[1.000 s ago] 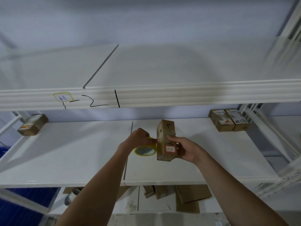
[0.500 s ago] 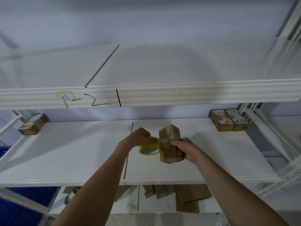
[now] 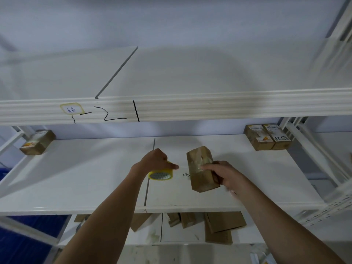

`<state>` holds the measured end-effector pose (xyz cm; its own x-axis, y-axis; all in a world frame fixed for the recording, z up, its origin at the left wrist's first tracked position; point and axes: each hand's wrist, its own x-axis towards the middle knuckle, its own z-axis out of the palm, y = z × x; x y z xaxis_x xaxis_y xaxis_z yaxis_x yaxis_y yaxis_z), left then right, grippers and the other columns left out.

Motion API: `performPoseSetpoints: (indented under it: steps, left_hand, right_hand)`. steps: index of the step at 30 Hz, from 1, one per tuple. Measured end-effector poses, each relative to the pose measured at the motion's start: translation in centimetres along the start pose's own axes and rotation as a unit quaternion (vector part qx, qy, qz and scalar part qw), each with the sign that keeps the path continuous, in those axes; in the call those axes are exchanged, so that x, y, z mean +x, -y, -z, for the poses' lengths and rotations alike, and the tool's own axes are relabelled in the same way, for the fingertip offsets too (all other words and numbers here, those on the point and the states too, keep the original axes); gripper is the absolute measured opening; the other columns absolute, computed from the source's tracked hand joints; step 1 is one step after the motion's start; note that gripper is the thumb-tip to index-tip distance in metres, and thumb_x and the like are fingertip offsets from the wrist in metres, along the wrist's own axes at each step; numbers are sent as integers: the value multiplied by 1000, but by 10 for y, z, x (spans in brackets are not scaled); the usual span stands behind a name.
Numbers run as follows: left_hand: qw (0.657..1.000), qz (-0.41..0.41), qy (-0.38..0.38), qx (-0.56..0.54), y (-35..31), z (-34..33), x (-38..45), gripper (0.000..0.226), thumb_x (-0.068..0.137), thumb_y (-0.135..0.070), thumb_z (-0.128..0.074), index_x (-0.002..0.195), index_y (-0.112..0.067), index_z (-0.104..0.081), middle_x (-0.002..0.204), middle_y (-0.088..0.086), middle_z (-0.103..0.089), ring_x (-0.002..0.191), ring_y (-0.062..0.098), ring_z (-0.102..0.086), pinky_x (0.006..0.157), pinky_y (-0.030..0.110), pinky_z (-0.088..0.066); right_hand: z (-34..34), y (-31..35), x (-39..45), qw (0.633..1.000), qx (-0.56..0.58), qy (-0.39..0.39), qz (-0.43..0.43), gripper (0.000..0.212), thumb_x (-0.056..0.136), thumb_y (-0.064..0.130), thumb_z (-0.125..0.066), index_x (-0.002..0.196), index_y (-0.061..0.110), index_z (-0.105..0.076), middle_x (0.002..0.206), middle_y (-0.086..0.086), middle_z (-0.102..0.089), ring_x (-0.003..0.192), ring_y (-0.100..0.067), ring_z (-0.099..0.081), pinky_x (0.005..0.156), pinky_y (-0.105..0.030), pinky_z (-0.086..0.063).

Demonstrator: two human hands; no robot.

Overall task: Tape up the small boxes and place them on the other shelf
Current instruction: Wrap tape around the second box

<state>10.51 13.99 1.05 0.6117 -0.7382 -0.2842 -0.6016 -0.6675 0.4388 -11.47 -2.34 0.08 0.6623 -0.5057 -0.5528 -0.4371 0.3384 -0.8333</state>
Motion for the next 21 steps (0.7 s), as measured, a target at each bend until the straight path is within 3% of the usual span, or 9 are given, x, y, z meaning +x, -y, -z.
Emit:
performPoseSetpoints:
  steps: [9, 13, 17, 21]
  left_hand:
    - [995, 11, 50, 80, 4, -19, 8, 59, 63, -80, -70, 68, -21, -64, 75, 0, -64, 70, 15, -62, 69, 28, -54]
    - [993, 14, 65, 95, 4, -26, 10, 62, 65, -82, -66, 72, -21, -64, 75, -1, -63, 73, 17, -64, 70, 29, -54]
    - [993, 21, 87, 82, 5, -38, 12, 62, 74, -80, -61, 78, -18, -66, 81, -1, -61, 77, 16, -62, 71, 27, -52]
    - [993, 38, 98, 58, 10, -47, 15, 62, 74, -78, -63, 81, -17, -66, 87, 2, -64, 82, 17, -64, 74, 29, -53]
  right_hand:
    - [1, -29, 4, 999, 11, -7, -51, 43, 76, 20, -85, 113, 5, -68, 106, -14, -75, 97, -28, -71, 77, -38, -60]
    - [-5, -46, 14, 996, -22, -43, -79, 49, 70, 22, -89, 110, 3, -68, 108, -17, -73, 103, -33, -69, 94, -45, -57]
    - [-7, -55, 30, 989, -61, -85, -104, 59, 66, 31, -90, 110, 3, -62, 104, -14, -71, 95, -32, -69, 88, -48, -59]
    - [-12, -54, 32, 983, -100, -104, -110, 41, 80, 25, -79, 108, 4, -58, 104, -15, -67, 93, -30, -67, 86, -46, -60]
